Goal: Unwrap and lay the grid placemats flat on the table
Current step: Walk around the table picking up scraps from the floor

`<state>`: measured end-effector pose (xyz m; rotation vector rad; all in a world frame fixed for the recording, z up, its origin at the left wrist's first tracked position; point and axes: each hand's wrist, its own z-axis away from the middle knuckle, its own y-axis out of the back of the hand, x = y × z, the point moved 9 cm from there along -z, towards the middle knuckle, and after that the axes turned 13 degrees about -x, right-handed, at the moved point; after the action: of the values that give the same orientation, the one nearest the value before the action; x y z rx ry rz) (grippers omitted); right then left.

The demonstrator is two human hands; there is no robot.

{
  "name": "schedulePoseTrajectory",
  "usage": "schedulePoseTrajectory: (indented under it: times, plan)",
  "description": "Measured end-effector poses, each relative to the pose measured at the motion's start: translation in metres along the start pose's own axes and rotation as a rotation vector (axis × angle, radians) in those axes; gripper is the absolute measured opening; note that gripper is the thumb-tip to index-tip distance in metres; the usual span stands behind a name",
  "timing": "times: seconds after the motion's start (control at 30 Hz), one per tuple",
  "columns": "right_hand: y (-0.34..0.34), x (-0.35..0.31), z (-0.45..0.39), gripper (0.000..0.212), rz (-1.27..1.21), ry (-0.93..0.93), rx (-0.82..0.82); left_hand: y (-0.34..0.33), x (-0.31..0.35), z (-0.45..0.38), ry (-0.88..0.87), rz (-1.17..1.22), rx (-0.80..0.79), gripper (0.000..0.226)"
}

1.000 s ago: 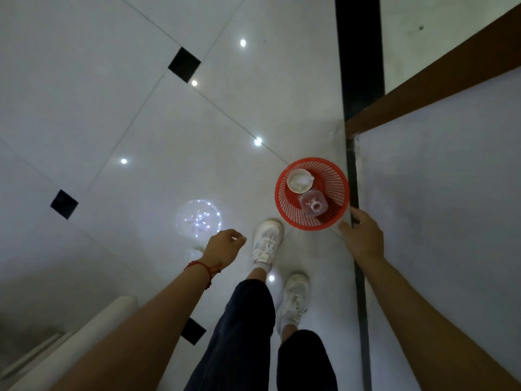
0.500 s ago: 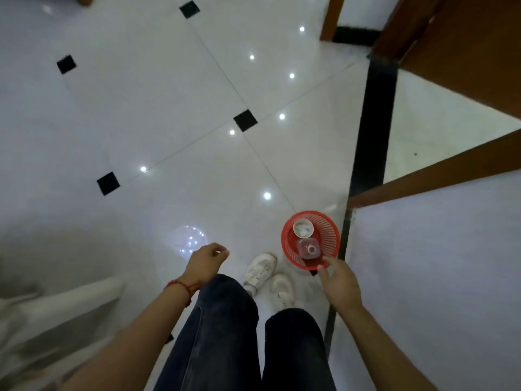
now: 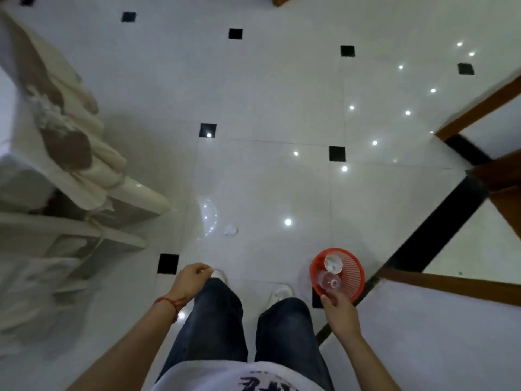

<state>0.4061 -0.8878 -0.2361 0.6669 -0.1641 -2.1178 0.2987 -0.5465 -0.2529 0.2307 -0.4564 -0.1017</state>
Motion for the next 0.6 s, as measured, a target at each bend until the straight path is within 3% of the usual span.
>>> schedulePoseTrajectory:
  times: [0.3,0.6]
  plan:
    - [-0.115,-0.103,-0.047,0.037,0.242,0.007,-0.154,0.098,-0.159,0.024,0.144,0.159,0.054,0.024]
    - [-0.200,-0.163,-0.117,0.040,0.352,0.091,-0.200,0.134,-0.215,-0.026,0.182,0.332,0.043,0.024]
